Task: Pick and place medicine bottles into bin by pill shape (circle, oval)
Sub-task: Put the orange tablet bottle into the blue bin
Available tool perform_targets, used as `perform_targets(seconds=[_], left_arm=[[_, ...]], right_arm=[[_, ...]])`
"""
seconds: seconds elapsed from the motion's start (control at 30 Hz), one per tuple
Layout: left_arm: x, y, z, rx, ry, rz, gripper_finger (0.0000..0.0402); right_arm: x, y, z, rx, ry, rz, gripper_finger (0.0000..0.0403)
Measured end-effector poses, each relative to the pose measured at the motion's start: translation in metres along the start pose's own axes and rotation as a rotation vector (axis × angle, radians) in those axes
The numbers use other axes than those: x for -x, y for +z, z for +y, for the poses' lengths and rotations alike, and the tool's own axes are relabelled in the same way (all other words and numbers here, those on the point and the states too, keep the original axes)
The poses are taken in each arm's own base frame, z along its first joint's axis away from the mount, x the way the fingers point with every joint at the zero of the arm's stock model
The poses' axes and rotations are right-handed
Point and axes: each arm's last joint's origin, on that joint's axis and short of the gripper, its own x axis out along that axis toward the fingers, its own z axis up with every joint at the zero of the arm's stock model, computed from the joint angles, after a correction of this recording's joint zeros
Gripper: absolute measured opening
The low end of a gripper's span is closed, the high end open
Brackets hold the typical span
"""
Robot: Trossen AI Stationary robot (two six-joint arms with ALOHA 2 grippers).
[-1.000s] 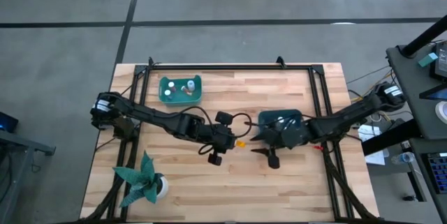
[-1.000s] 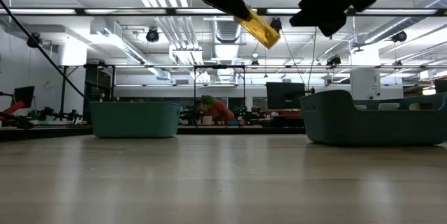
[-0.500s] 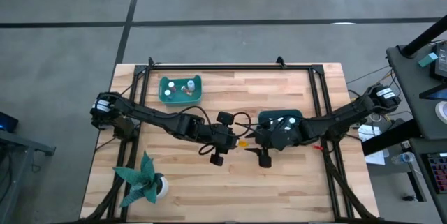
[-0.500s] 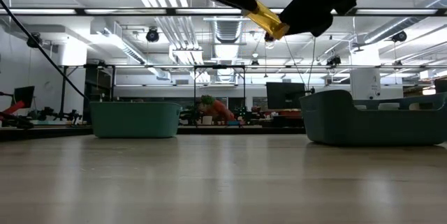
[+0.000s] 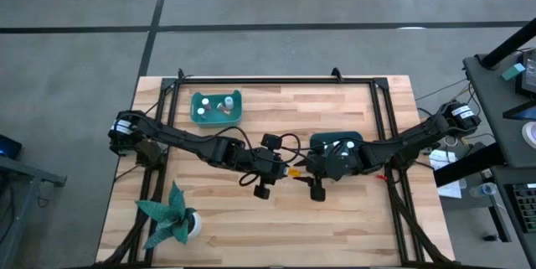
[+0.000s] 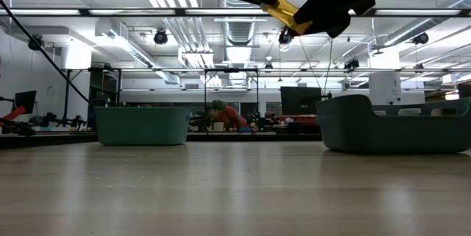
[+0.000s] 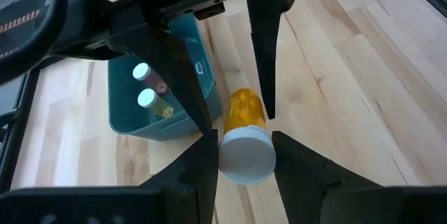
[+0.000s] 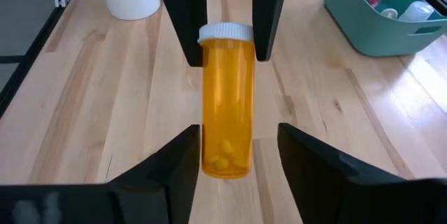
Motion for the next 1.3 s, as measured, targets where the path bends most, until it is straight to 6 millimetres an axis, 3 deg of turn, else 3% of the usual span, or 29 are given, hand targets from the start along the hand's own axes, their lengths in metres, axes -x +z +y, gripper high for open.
perform_targets(seconds=[0.33, 0.5, 0.83, 1.03, 1.3], left_arm=[[0.0, 0.001, 0.0, 0.003, 0.003, -0.006, 0.0105], [0.0, 0.002, 0.001, -0.002, 0.005, -0.022, 0.0128], [0.013, 0.006, 0.004, -0.023, 0.01, -0.047, 0.0192], [0.029, -0.001, 0.005, -0.011, 0.025, -0.111, 0.0196], [0.032, -0.021, 0.002, 0.045, 0.079, -0.341, 0.0196]], right_arm=[[0.0, 0.0, 0.0, 0.009, 0.003, 0.002, 0.0119], [0.0, 0.0, 0.0, 0.02, 0.002, 0.002, 0.0094], [0.003, -0.007, -0.001, 0.039, -0.001, 0.023, 0.0107], [0.014, -0.019, -0.001, 0.021, 0.024, -0.009, 0.0097], [0.023, -0.037, -0.002, 0.02, 0.014, -0.234, 0.0101]])
